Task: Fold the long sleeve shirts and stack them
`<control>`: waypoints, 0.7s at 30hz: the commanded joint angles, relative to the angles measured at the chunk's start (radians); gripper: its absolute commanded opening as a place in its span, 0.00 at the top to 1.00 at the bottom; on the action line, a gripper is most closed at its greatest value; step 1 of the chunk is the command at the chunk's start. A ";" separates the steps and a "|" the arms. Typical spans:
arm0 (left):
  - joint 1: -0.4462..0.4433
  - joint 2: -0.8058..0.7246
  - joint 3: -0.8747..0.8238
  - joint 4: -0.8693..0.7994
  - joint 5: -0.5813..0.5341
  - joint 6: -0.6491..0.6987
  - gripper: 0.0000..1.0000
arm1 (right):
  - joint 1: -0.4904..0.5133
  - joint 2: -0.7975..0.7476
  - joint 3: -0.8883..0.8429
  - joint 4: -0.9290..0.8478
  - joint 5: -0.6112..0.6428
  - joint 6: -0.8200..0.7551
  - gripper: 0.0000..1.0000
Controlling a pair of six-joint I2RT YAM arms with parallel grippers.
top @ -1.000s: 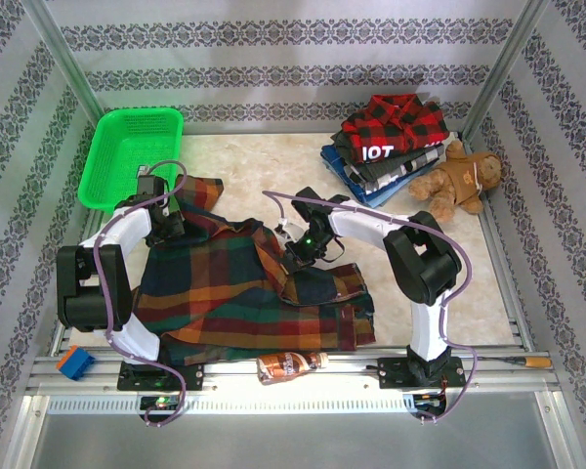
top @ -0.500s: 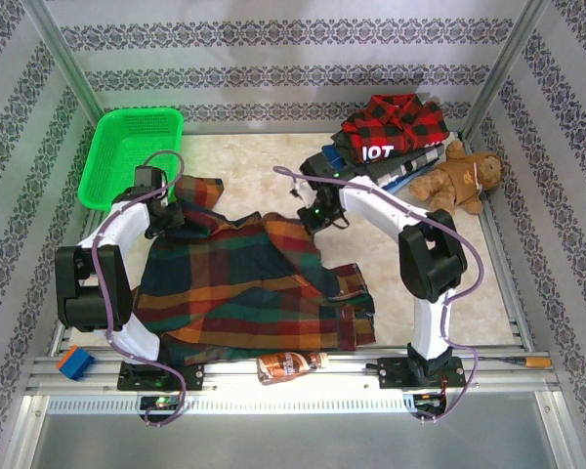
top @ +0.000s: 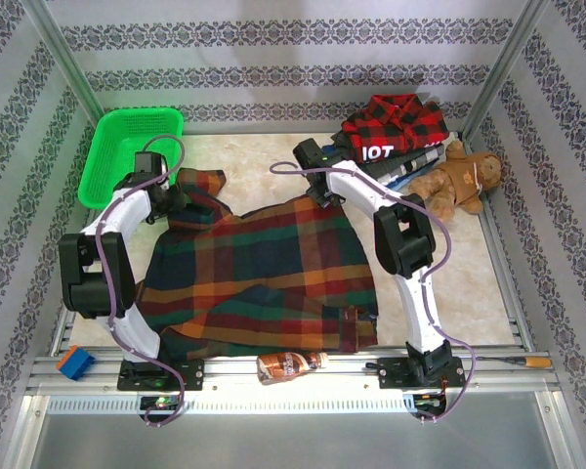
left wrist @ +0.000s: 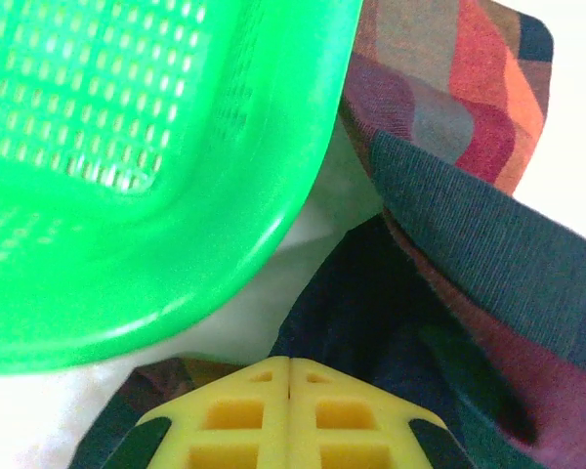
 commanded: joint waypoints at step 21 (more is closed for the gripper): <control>0.016 0.005 0.079 0.100 0.060 0.089 1.00 | -0.042 -0.044 0.069 0.033 0.074 0.060 1.00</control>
